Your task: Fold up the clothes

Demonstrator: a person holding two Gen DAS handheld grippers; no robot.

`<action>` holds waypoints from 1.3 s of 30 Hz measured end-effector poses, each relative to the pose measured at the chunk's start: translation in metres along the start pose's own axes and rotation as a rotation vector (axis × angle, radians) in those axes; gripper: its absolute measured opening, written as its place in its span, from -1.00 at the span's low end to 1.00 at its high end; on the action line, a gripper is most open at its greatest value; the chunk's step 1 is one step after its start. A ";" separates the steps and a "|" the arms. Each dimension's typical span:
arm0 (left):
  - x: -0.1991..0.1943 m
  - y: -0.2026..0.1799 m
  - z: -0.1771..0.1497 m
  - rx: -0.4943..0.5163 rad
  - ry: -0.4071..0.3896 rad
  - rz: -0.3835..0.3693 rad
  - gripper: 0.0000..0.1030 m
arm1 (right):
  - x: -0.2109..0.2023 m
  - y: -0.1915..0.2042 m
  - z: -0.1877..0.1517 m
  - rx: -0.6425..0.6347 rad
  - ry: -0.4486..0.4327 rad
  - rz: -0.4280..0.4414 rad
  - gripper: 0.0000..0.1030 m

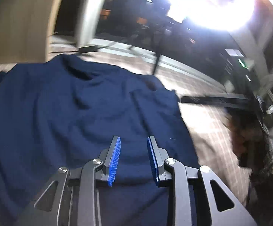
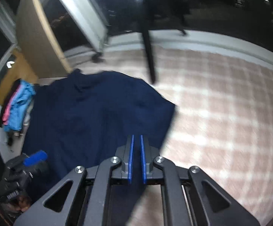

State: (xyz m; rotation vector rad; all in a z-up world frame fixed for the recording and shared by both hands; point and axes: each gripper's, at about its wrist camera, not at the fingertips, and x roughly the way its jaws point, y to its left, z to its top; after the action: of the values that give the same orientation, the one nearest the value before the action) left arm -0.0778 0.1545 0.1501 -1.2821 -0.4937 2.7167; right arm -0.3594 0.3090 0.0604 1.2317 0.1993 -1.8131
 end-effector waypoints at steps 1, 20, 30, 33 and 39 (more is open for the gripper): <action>0.001 -0.007 -0.002 0.024 0.009 -0.016 -0.47 | 0.009 0.009 0.002 -0.038 0.018 0.000 -0.85; 0.022 -0.055 -0.017 0.239 0.099 -0.038 -0.42 | 0.003 -0.027 0.013 0.054 -0.042 -0.081 -0.85; 0.017 -0.041 -0.017 0.232 0.127 0.007 -0.45 | 0.026 -0.062 0.024 0.066 -0.006 -0.183 -0.91; 0.003 -0.050 -0.025 0.259 0.144 -0.087 -0.45 | -0.008 -0.056 0.011 0.073 -0.046 -0.077 -0.87; 0.016 -0.080 -0.055 0.269 0.225 -0.227 -0.45 | -0.026 -0.019 -0.046 -0.062 0.085 -0.089 -0.31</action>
State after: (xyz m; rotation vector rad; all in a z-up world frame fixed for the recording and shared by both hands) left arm -0.0496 0.2467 0.1321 -1.3435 -0.2248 2.3236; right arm -0.3412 0.3610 0.0523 1.2748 0.3616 -1.8175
